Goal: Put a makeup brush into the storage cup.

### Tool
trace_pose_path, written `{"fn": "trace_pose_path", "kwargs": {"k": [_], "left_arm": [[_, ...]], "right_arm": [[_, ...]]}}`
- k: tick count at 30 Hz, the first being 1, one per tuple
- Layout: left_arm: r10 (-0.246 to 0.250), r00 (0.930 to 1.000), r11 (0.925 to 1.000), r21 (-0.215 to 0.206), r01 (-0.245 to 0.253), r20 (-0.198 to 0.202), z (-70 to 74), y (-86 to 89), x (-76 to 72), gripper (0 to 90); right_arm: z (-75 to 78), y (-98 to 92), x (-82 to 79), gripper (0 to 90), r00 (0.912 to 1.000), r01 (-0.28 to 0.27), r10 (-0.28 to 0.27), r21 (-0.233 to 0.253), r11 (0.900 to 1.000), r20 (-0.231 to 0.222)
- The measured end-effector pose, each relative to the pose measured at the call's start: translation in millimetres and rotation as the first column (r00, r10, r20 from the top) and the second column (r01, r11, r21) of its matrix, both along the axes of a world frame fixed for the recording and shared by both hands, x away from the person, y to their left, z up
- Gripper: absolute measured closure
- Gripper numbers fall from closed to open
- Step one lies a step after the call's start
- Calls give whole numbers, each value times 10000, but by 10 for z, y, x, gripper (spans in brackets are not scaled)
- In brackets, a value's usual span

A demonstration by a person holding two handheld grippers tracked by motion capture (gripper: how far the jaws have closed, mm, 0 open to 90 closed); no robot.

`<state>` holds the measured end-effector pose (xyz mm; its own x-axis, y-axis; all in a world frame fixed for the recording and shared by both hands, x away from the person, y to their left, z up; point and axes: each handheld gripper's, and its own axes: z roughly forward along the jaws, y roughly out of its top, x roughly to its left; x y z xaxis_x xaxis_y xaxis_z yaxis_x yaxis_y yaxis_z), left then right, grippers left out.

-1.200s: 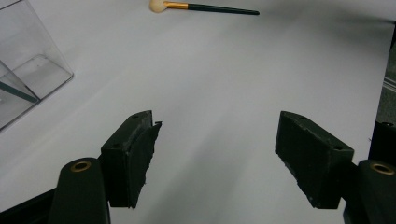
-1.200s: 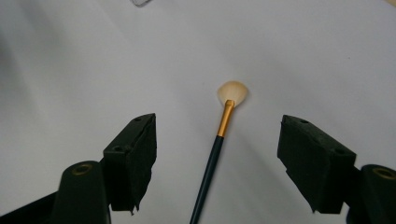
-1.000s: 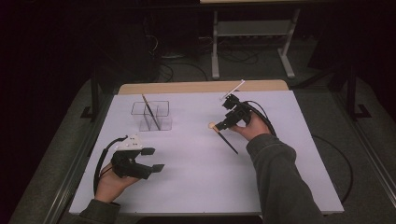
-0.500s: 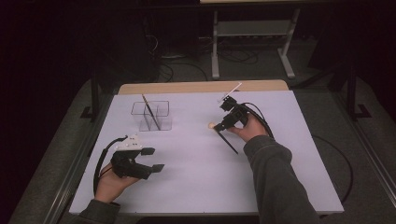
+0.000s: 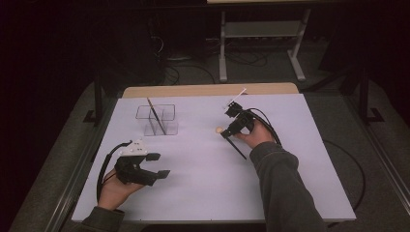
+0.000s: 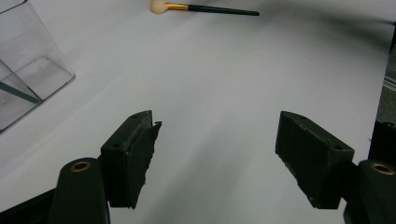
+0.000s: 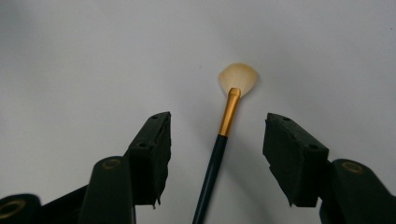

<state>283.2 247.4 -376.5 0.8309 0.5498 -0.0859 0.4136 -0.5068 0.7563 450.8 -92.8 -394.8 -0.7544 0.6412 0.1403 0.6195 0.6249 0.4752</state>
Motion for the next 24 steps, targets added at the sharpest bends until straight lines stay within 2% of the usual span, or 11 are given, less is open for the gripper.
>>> {"fn": "trace_pose_path", "kwargs": {"k": [24], "left_arm": [[-52, 10000, 10000, 7, 52, -23, -9, 7, 7, 280]], "right_arm": [[-157, 72, 30, 545, 9990, -138, 119, -465, 9988, -424]]}}
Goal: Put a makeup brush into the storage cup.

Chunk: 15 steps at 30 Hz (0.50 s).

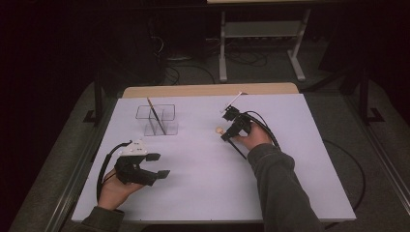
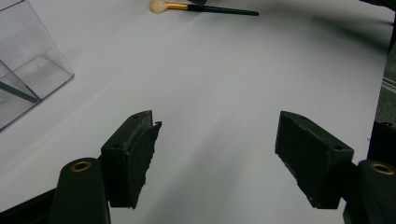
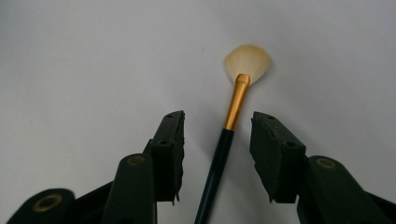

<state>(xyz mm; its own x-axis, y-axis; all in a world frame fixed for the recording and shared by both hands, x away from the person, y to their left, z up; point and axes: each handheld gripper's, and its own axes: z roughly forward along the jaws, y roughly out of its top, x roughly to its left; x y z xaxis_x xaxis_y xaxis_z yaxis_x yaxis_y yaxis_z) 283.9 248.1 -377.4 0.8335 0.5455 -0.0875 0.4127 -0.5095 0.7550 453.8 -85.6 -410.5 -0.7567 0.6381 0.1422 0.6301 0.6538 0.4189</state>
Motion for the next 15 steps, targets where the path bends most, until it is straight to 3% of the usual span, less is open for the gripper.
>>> {"fn": "trace_pose_path", "kwargs": {"k": [15], "left_arm": [[20, 10000, 10000, 5, -20, -54, -10, -6, 3, 282]], "right_arm": [[-92, -24, -9, 639, 10000, -25, 25, -65, 10000, -97]]}}
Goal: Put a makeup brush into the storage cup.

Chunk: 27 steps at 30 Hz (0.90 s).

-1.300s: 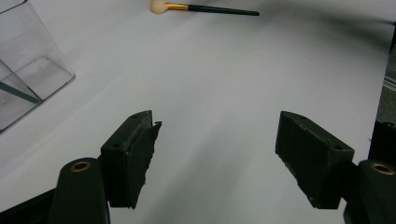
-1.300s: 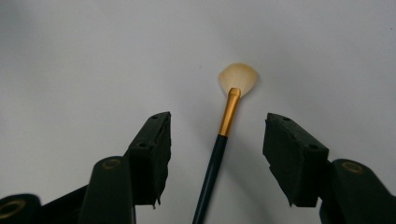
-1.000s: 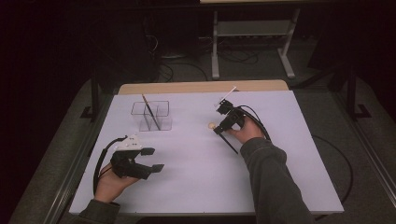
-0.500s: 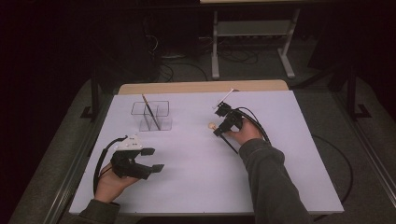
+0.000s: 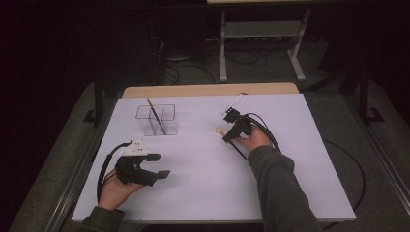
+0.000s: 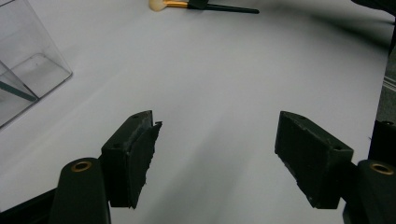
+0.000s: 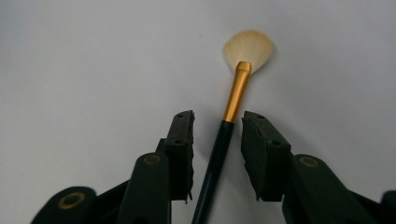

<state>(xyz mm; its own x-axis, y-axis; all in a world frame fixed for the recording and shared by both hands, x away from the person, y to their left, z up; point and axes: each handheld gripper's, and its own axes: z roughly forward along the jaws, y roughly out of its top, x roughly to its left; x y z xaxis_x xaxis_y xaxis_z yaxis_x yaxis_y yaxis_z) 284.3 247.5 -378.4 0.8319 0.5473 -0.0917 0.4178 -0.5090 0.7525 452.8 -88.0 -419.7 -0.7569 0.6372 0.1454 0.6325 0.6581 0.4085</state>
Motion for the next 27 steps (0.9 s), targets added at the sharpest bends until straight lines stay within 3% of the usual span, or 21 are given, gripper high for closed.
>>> {"fn": "trace_pose_path", "kwargs": {"k": [12, 27], "left_arm": [[-6, 10000, 10000, -46, 6, -30, -1, 8, 3, 282], [-49, 9999, 10000, -51, 49, -113, -16, -6, 9, 283]], "right_arm": [[-33, 25, -14, 701, 9999, -76, 79, -320, 9995, 94], [-43, 78, -57, 759, 9982, -222, 270, -889, 9958, 537]]}}
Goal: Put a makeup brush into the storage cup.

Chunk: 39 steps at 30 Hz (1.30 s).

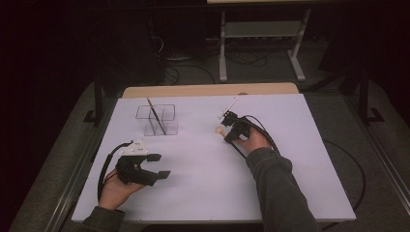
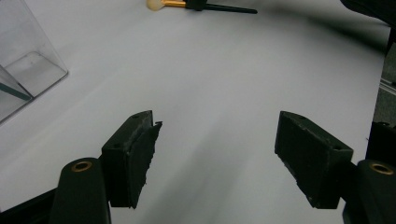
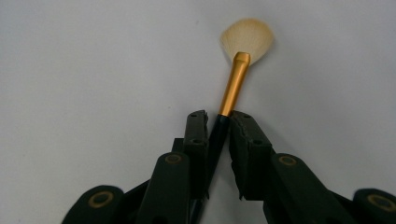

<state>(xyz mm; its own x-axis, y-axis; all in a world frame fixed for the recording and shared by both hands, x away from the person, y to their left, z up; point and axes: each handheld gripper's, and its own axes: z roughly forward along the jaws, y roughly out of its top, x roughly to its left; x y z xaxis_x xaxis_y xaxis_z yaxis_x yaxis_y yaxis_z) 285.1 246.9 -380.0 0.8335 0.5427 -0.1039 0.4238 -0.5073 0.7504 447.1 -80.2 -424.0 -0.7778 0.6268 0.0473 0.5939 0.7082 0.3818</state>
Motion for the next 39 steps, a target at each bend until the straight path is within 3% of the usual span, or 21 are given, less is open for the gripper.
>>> {"fn": "trace_pose_path", "kwargs": {"k": [9, 21, 30, 39], "left_arm": [[1, 10000, 10000, -23, -1, -1, -1, 0, 2, 283], [-12, 10000, 10000, -20, 12, -8, -10, 0, 5, 284], [3, 10000, 10000, -45, -3, -56, -27, 10, 15, 283], [-10, 10000, 10000, 35, 11, -81, -35, -5, 12, 281]], "right_arm": [[1, 16, -9, 818, 9999, -81, 82, -131, 9999, 112], [4, 26, -13, 826, 9998, -116, 120, -220, 9997, 164], [10, -34, 12, 826, 9999, 24, -23, 72, 10000, -107], [92, -125, -36, 826, 10000, 43, -44, 503, 9987, 7]]}}
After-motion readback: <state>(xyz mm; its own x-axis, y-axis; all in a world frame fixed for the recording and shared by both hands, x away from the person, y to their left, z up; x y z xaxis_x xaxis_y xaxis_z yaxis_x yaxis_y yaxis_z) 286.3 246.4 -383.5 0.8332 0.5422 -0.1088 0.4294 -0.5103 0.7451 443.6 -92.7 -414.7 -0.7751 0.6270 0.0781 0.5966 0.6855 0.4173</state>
